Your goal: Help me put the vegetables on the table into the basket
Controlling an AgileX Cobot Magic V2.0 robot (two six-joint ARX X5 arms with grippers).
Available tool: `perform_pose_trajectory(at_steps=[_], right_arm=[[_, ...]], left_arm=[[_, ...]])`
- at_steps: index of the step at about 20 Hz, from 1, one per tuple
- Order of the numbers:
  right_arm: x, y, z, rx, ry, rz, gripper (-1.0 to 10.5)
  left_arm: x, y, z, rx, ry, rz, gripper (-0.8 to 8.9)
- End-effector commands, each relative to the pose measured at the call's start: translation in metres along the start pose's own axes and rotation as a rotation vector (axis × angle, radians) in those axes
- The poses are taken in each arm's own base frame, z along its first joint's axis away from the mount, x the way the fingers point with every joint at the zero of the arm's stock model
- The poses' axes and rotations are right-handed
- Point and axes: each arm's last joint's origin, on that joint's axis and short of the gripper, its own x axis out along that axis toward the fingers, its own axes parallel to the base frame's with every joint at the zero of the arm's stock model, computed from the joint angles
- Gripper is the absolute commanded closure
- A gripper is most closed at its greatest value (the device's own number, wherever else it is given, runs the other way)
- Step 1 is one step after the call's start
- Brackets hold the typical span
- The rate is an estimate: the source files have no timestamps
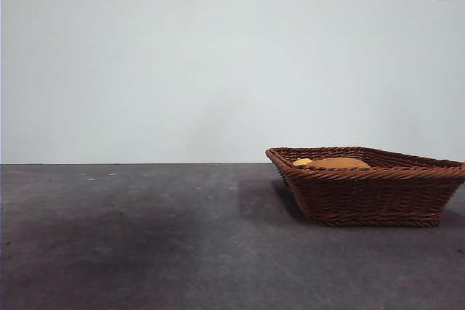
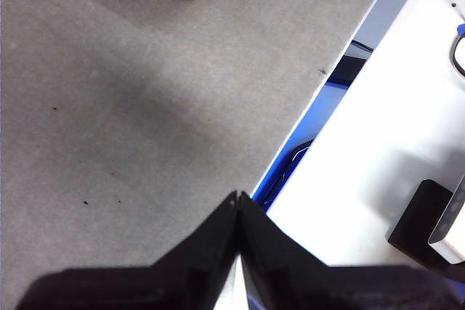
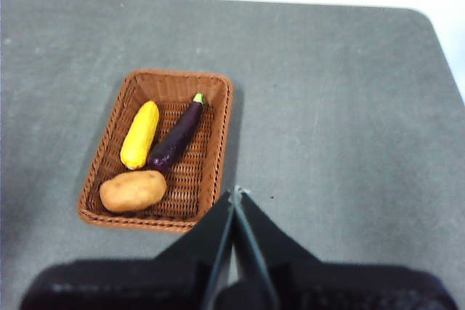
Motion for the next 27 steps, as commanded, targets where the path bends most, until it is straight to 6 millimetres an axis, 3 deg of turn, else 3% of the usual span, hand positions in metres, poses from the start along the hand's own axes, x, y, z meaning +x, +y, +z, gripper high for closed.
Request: perform_pose_trajectory(at_steps=[1, 7, 11, 15, 17, 21, 27], right_arm=[[0.013, -0.001, 0.003, 0.012, 0.058, 0.003, 9.5], [0.047, -0.003, 0.016, 0.016, 0.158, 0.008, 9.5], [0.092, -0.005, 0.029, 0.019, 0.260, 0.015, 9.5], [0.137, -0.007, 0.037, 0.022, 0.348, 0.019, 9.5], [0.158, -0.008, 0.041, 0.022, 0.368, 0.020, 9.5], [0.194, -0.010, 0.050, 0.021, 0.332, 0.018, 9.5], [0.222, -0.012, 0.068, 0.016, 0.167, 0.008, 9.5]], left_arm=[[0.000, 0.000, 0.000, 0.009, -0.002, -0.002, 8.17], [0.000, 0.001, 0.001, 0.045, -0.027, 0.058, 8.17], [-0.006, 0.009, 0.001, 0.182, -0.074, 0.144, 8.17], [-0.021, 0.035, 0.005, 0.278, -0.337, 0.195, 8.17], [-0.017, 0.053, -0.004, 0.266, -0.540, 0.218, 8.17], [0.025, 0.085, -0.052, 0.102, -0.809, 0.433, 8.17], [0.101, 0.101, -0.133, -0.239, -0.849, 0.573, 8.17]])
